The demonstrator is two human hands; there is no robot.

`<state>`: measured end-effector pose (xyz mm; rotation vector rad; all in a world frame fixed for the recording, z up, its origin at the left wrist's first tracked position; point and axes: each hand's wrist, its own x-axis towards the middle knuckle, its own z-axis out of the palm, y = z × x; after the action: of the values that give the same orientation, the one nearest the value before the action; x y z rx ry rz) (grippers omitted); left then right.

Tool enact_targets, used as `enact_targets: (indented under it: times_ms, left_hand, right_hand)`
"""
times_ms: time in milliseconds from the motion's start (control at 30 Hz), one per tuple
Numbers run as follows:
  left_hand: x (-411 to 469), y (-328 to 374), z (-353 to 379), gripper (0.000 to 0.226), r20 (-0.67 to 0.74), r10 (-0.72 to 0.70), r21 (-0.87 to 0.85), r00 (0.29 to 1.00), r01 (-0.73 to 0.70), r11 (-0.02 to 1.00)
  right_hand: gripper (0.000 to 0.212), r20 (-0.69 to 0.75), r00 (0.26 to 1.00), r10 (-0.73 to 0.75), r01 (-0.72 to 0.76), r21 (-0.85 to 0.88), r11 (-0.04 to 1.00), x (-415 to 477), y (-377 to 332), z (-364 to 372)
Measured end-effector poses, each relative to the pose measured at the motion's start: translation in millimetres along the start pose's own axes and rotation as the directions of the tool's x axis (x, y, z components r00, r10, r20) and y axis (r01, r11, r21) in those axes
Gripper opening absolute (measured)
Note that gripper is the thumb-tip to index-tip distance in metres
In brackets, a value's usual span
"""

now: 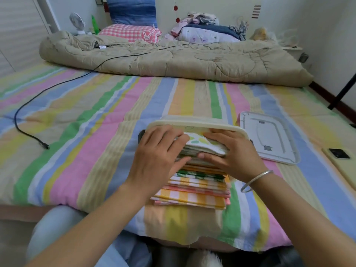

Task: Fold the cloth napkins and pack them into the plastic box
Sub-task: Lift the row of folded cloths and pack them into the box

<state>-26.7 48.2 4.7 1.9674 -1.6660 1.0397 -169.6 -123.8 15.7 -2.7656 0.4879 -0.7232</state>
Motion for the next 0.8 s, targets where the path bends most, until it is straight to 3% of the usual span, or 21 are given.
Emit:
enact_targets:
  times_ms: [133,200,400,467,567,633,733,800]
  left_hand:
    - [9,-12,20,0.028,-0.017,-0.032,-0.002,0.999,0.032,0.999]
    - [19,-17,26,0.028,-0.013,-0.062,-0.019,0.998,0.062,0.998]
    - [53,-39,47,0.037,0.187,-0.128,-0.050,0.974,0.140,0.989]
    - [70,-49,51,0.036,0.354,-0.166,-0.060,0.920,0.199,0.978]
    - [101,-64,63,0.035,0.527,-0.198,-0.028,0.826,0.250,0.968]
    - [120,-69,66,0.036,0.483,-0.221,-0.060,0.847,0.284,0.957]
    - [139,-76,67,0.041,0.323,-0.233,-0.134,0.917,0.288,0.948]
    - [147,-82,71,0.036,0.363,-0.230,-0.178,0.903,0.309,0.934]
  right_hand:
    - [0.047,-0.362,0.928,-0.086,0.021,-0.181,0.983,-4,-8,6]
    - [0.031,-0.437,0.882,-0.180,0.051,-0.291,0.955,-6,-13,9]
    - [0.028,-0.373,0.922,-0.108,0.028,-0.214,0.976,35,-2,12]
    - [0.024,-0.331,0.942,-0.054,-0.010,-0.188,0.982,60,1,5]
    - [0.029,-0.109,0.987,0.116,-0.135,-0.186,0.973,100,10,-3]
    - [0.031,-0.017,0.984,0.176,-0.174,-0.285,0.943,122,17,-8]
    - [0.032,0.034,0.988,0.147,-0.119,-0.431,0.895,148,23,-13]
    - [0.037,0.108,0.983,0.148,-0.090,-0.419,0.904,161,26,-16]
